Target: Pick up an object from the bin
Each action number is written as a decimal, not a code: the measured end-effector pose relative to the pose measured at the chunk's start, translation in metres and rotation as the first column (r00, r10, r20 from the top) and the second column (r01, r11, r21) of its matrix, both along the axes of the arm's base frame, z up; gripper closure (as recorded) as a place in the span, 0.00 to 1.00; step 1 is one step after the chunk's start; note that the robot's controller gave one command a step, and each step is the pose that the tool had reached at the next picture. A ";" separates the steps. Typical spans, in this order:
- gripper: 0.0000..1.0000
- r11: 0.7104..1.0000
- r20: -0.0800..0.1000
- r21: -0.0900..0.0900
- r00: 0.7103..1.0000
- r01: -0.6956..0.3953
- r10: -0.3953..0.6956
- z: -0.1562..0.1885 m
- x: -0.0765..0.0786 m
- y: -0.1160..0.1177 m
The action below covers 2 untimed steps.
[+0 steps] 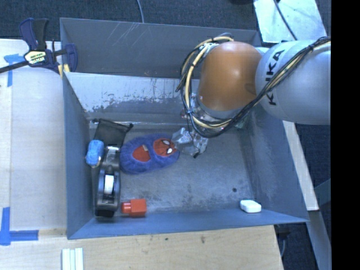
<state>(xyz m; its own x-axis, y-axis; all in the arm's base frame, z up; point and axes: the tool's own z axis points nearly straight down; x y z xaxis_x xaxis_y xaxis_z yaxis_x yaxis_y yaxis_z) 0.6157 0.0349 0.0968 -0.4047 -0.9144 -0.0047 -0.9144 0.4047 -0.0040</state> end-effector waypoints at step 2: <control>1.00 0.892 -0.005 -0.002 0.892 0.452 -0.452 0.109 -0.104 -0.034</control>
Offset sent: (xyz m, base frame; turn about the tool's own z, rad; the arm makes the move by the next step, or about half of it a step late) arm -0.0689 -0.0254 0.1081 0.2760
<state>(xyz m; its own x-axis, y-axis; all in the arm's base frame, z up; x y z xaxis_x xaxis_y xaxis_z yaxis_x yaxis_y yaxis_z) 0.5119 0.0006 0.2058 -0.7740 -0.6331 -0.0012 -0.6331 0.7740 -0.0004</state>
